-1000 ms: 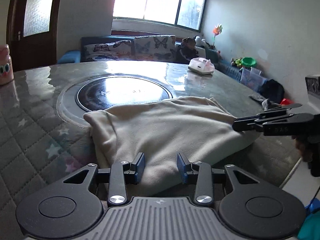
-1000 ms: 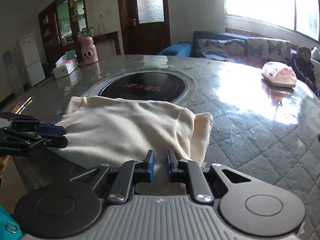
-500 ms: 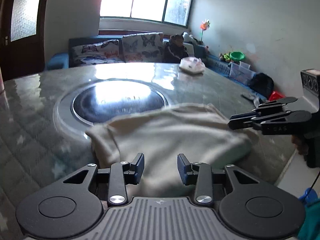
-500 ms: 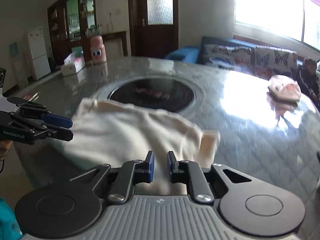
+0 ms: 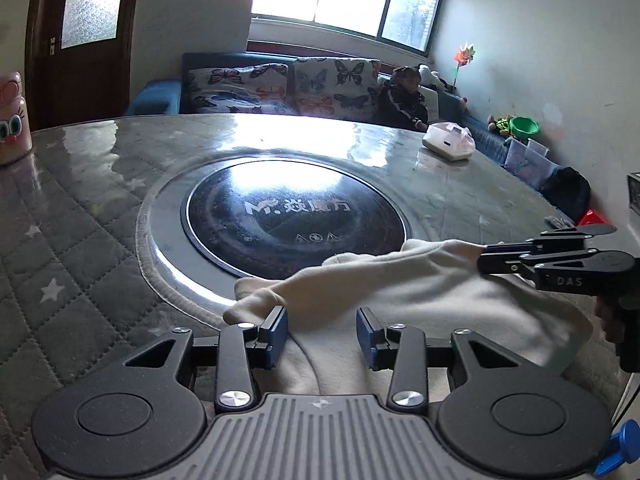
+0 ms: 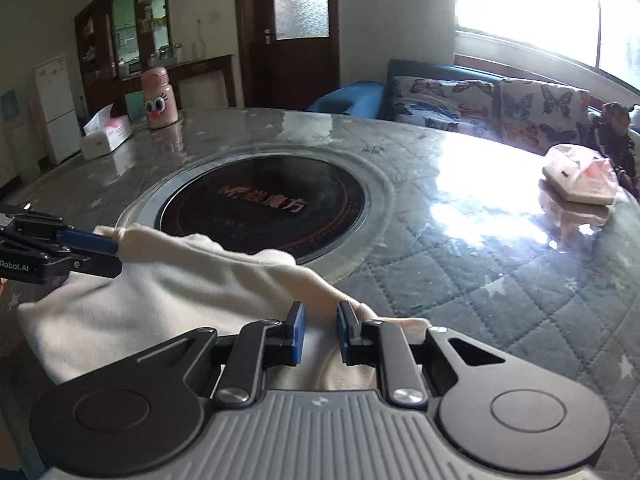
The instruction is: Fold clothes
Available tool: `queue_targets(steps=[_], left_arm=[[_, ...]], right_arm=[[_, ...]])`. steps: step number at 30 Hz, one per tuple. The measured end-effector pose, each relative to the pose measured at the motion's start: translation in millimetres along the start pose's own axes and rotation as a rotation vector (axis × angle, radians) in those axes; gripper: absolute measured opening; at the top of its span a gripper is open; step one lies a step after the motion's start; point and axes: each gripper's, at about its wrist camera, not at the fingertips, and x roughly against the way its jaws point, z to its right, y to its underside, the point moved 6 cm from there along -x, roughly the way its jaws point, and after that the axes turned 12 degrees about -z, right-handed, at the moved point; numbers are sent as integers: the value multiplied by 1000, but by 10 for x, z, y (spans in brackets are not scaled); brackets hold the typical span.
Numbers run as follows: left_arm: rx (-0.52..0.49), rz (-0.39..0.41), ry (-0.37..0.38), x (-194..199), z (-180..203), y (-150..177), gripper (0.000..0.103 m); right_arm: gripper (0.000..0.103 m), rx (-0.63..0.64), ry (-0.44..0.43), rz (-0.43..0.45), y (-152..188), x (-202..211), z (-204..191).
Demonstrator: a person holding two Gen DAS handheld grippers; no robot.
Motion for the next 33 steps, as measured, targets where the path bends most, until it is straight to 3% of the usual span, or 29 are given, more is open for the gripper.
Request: queue_targets(steps=[3, 6, 12, 15, 19, 24, 30, 33], left_arm=[[-17, 0, -22, -18, 29, -6, 47], [-25, -6, -44, -52, 49, -16, 48], [-19, 14, -71, 96, 71, -52, 70], [-13, 27, -89, 173, 68, -49, 78], [-9, 26, -111, 242, 80, -9, 91], [11, 28, -143, 352, 35, 54, 97], [130, 9, -144, 472, -154, 120, 98], [178, 0, -146, 520, -237, 163, 98]], right_arm=[[30, 26, 7, 9, 6, 37, -69], [31, 53, 18, -20, 42, -25, -128], [41, 116, 30, 14, 24, 181, -283], [56, 158, 17, 30, 34, 297, -434], [56, 242, -16, 41, 96, 409, -720], [56, 329, -69, 43, 185, 505, -1073], [56, 478, -100, 47, 298, 506, -1548], [51, 559, -120, 53, 337, 491, -1786]])
